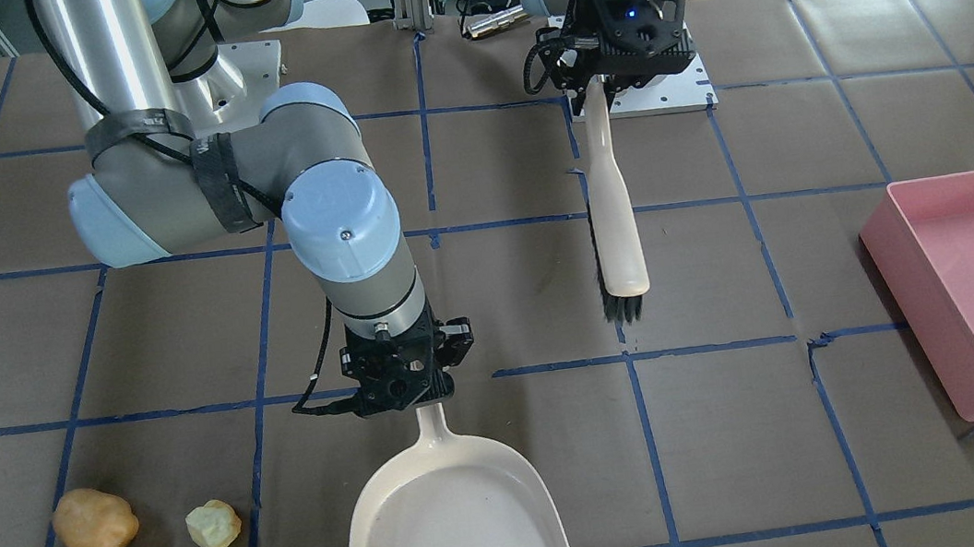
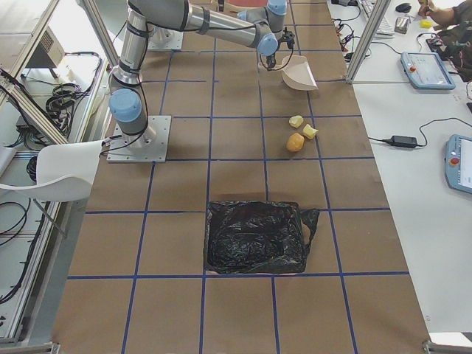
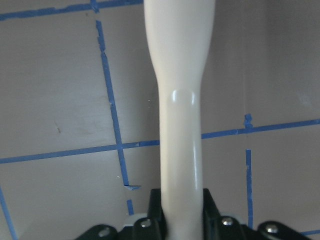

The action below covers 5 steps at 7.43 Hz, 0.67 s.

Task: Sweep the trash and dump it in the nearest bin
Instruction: 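Lift the brush with the left gripper while the right gripper lifts the dustpan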

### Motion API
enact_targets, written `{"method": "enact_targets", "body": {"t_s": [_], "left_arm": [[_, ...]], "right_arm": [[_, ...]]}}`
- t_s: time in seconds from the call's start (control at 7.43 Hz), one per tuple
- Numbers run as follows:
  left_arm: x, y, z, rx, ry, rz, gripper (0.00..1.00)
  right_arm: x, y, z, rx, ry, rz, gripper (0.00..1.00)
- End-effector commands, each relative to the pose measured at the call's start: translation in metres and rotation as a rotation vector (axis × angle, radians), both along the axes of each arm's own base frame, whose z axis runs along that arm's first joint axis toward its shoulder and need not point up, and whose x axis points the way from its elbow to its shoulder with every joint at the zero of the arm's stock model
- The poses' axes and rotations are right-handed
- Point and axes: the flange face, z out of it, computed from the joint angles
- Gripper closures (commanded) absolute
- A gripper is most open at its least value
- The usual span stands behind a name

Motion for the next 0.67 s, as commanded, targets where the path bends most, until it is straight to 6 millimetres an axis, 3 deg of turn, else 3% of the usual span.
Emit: {"method": "enact_targets", "body": {"t_s": [0.0, 0.13, 0.4, 0.54], "left_arm": [[0.011, -0.025, 0.024, -0.035, 0.006, 0.03, 1.0], [0.008, -0.037, 0.025, -0.034, 0.009, 0.041, 1.0], [-0.008, -0.058, 0.023, -0.023, 0.027, 0.039, 1.0], [-0.034, -0.07, 0.016, -0.01, 0.023, -0.005, 1.0]], "right_arm": [[-0.065, 0.01, 0.065, 0.023, 0.017, 0.029, 0.78], [-0.113, 0.021, 0.097, 0.045, 0.034, 0.053, 0.78], [-0.214, 0.037, 0.136, 0.093, 0.082, 0.146, 0.8], [-0.267, 0.044, 0.149, 0.107, 0.103, 0.211, 0.8]]}}
